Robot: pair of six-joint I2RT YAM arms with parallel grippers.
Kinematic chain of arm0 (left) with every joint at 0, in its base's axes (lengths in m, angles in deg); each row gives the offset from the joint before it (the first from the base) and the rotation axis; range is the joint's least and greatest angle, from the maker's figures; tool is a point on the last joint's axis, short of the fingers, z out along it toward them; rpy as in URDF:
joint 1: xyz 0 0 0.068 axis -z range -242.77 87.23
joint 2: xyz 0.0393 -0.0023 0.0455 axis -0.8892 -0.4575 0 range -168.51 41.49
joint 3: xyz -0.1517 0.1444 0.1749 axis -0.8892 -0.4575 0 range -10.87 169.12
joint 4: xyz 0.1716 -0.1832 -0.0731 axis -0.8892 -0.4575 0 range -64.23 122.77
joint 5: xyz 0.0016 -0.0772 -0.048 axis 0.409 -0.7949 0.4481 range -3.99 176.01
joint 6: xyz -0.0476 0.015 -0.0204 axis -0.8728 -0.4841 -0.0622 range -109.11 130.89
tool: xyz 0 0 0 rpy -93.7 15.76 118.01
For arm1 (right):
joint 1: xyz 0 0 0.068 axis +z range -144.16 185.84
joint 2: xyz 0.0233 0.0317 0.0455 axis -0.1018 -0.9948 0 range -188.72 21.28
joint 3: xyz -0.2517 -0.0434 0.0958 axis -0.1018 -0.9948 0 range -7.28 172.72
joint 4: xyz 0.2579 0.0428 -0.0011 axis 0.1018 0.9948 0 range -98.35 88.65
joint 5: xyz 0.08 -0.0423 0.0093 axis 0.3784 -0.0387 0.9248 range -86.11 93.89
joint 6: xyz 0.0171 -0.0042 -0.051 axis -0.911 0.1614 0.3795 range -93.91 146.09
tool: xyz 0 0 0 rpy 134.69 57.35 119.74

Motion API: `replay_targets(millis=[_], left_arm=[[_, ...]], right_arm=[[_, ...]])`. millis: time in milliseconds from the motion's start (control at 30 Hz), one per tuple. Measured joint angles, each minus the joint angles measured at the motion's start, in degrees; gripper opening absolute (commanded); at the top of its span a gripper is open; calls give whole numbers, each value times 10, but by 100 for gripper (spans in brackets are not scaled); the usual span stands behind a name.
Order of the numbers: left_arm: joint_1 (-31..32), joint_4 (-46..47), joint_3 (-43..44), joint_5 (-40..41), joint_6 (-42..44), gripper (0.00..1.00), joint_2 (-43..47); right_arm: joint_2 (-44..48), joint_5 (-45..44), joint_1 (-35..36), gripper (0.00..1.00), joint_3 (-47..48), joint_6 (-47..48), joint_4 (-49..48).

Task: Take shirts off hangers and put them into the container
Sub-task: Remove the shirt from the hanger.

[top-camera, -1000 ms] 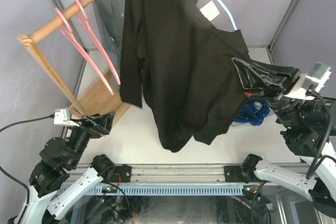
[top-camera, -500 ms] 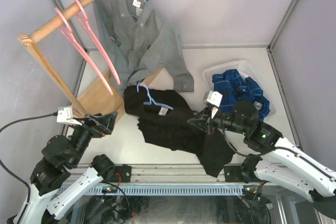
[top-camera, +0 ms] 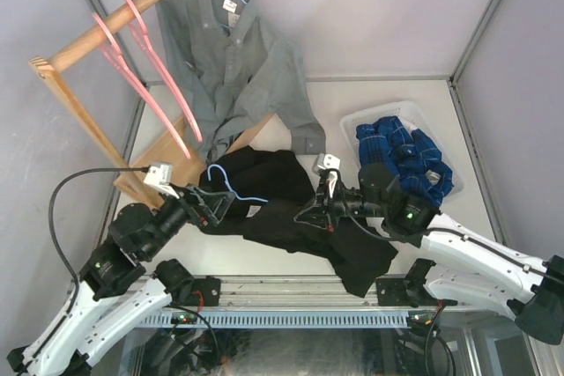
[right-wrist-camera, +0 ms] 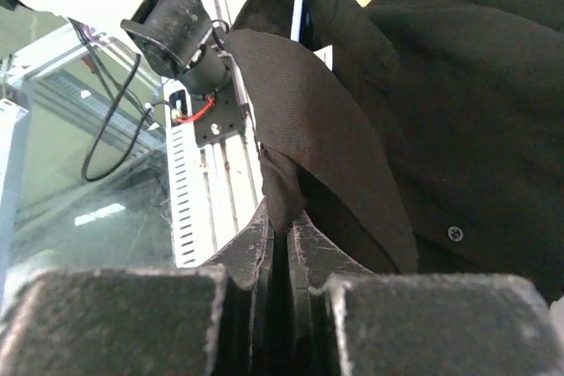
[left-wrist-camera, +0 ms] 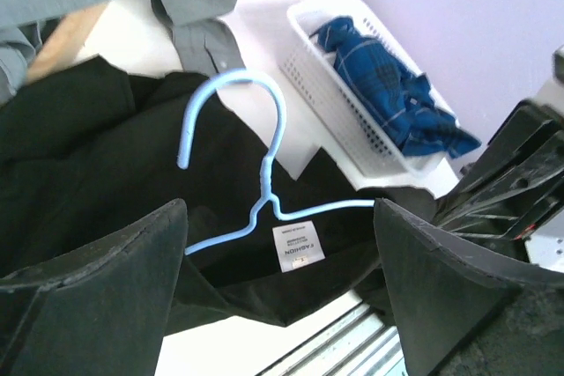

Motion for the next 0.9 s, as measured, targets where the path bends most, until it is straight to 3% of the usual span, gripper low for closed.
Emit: replay_targets(millis=[267,600,900], left_arm=[[0,41,-74,-14,-9,88,13],[0,87,-87,9,-9,64,21],[0,101,-93,22,-19,58,19]], right_arm=[[-27,-3,24,0,0,-39,-44],[-17,-21,27,0,0,-55,-45],[-15,-25,31,0,0,-60,-49]])
